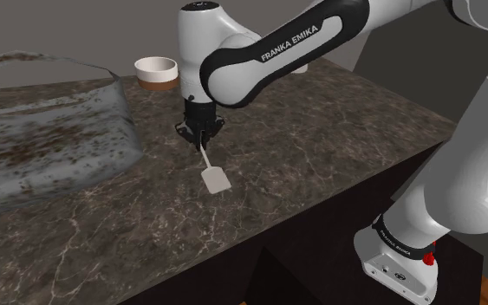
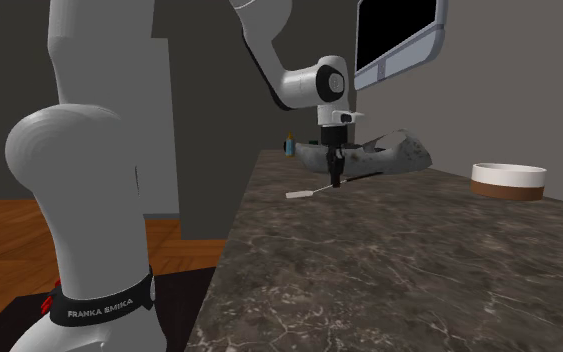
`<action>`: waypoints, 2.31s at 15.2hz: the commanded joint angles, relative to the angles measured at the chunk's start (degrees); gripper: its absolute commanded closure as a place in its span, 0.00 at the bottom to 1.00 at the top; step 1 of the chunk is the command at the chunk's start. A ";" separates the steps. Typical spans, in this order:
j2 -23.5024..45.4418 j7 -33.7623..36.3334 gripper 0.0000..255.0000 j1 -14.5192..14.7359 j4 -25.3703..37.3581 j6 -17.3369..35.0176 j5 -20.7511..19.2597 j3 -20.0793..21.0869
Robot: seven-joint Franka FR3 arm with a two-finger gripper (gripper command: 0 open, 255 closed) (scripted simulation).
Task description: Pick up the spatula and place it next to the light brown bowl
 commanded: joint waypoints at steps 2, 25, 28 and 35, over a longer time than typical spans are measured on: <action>-1.49 -0.70 1.00 -0.20 0.71 -2.04 0.99 0.23; -6.18 -4.67 1.00 -1.23 12.04 -17.38 4.32 0.10; -3.13 -7.50 1.00 -2.74 15.69 -18.07 3.30 -1.38; 5.65 -13.66 1.00 -5.64 27.17 -20.95 0.94 -4.41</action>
